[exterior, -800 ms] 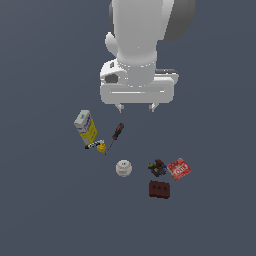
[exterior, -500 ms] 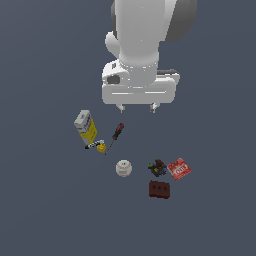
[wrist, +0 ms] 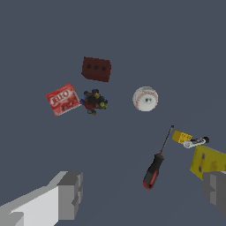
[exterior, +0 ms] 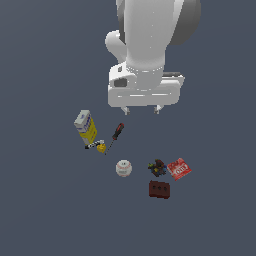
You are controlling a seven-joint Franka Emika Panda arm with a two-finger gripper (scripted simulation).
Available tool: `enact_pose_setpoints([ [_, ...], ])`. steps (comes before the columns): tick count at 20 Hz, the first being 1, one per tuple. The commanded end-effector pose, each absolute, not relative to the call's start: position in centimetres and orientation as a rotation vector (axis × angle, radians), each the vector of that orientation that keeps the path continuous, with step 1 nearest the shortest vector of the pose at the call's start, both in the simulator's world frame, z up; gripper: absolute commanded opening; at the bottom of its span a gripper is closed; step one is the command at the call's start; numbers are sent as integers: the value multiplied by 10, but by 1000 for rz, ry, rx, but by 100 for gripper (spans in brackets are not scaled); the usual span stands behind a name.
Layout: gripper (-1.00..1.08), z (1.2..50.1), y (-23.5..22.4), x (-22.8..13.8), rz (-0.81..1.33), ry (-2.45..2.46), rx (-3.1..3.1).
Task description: Pick up a designated object from a clutter of objects.
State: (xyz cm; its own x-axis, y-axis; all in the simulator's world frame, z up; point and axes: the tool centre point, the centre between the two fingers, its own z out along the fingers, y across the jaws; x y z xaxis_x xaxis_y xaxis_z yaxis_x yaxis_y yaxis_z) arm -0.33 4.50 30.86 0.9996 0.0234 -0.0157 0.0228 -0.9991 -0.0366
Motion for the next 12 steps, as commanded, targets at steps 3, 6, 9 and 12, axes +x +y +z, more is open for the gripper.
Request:
enact_pose_setpoints([
  [3,100,306,46,-1,24,-49,-3106],
  [6,100,299,48,3,23,-82,-3109],
  [9,100,288,52,10,22,-133,-3112],
  [12,100,274,58,18,20,-203,-3114],
])
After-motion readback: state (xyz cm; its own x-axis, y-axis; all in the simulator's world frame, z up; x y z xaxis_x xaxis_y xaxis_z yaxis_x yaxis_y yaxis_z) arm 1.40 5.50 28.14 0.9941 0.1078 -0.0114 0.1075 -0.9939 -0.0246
